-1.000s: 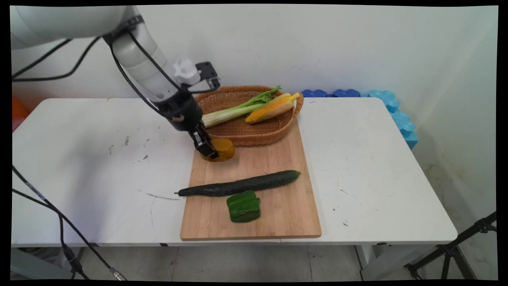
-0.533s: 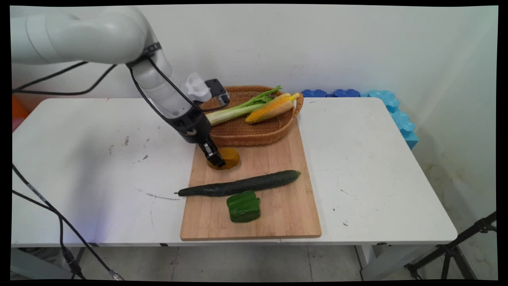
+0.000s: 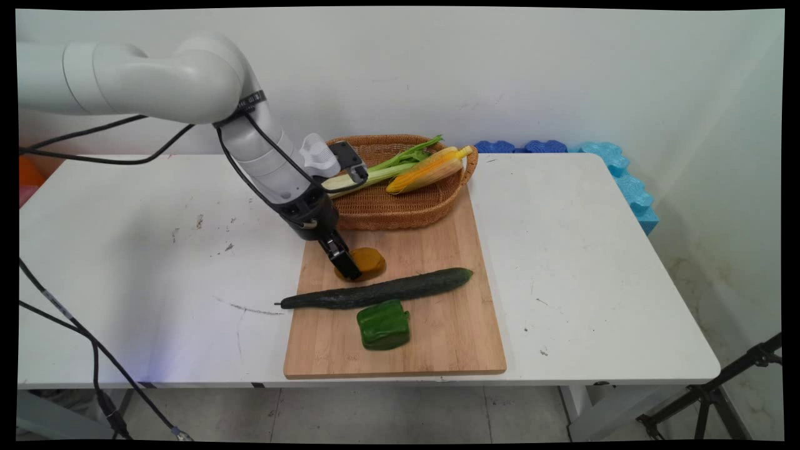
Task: Place the picked object on the cutting board
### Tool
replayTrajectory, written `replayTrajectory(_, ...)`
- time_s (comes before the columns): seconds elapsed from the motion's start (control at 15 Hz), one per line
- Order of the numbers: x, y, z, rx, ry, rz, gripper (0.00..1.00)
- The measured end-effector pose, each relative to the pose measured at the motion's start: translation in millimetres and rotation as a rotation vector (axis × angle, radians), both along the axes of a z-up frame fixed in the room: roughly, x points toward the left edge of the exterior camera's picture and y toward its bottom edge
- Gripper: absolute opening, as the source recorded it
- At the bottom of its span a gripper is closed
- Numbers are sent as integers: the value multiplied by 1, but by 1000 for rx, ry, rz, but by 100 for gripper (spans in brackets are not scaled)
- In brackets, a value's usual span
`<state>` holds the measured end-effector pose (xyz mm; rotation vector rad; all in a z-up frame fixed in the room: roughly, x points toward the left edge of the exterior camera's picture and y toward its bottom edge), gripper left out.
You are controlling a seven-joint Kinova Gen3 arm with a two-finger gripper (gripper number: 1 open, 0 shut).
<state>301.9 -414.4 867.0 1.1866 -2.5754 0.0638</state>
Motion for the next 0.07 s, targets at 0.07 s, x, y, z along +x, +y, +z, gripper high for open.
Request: replayTrajectory(0.07, 0, 1, 0, -1, 7, -4, 100)
